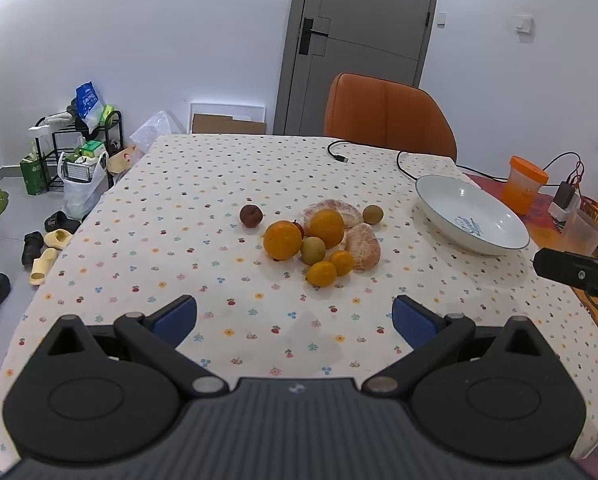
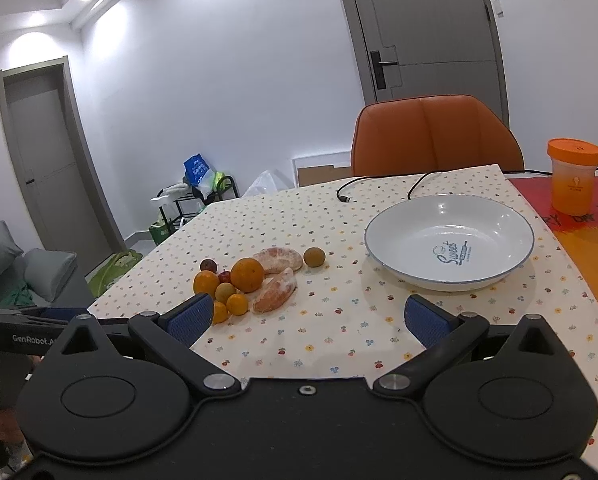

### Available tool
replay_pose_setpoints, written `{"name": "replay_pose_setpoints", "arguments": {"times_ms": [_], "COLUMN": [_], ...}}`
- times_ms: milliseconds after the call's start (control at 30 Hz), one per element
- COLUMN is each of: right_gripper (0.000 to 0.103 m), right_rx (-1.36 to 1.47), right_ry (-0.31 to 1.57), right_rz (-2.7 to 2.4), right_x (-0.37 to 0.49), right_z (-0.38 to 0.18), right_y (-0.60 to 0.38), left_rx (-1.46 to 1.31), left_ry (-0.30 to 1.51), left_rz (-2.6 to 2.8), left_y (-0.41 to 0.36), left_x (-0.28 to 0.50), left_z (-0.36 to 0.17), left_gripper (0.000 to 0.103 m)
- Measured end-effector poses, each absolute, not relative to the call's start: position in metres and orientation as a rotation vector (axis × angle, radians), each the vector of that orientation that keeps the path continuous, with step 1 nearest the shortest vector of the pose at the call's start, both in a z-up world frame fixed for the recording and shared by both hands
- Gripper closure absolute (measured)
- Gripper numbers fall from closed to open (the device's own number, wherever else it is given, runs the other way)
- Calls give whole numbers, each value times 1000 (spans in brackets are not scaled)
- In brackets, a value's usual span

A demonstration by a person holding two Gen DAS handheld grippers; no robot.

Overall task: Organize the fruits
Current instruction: 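Move both grippers toward the fruit pile beside the white plate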

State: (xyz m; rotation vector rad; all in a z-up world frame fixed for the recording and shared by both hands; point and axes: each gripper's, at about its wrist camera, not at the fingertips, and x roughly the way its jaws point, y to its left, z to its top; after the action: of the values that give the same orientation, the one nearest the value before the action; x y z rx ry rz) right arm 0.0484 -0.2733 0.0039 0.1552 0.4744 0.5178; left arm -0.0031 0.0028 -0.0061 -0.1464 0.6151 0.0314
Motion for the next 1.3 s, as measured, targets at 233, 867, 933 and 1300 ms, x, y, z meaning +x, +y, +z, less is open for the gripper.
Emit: {"name": "replay_pose_setpoints", "arguments": {"times_ms": [233,867,933,1300], "right_gripper": [0,0,0,0], "right_rx": [149,107,100,89], "right_ry": [482,518,521,525], "right_rz": [516,523,524,525], "right_x": [49,50,50,50], "right_z": [2,0,0,1], "right_y": [-272,-266,-265,-264], "left_rx": [-150,-158,-158,-157], "left_ry": [615,596,595,593], "left_rz": [37,59,61,44], "left_y": [4,9,10,10], "left_x": [-3,-4,-4,-6], "left_z": [-7,-3,-3,0], "left_gripper": [0,0,0,0]}}
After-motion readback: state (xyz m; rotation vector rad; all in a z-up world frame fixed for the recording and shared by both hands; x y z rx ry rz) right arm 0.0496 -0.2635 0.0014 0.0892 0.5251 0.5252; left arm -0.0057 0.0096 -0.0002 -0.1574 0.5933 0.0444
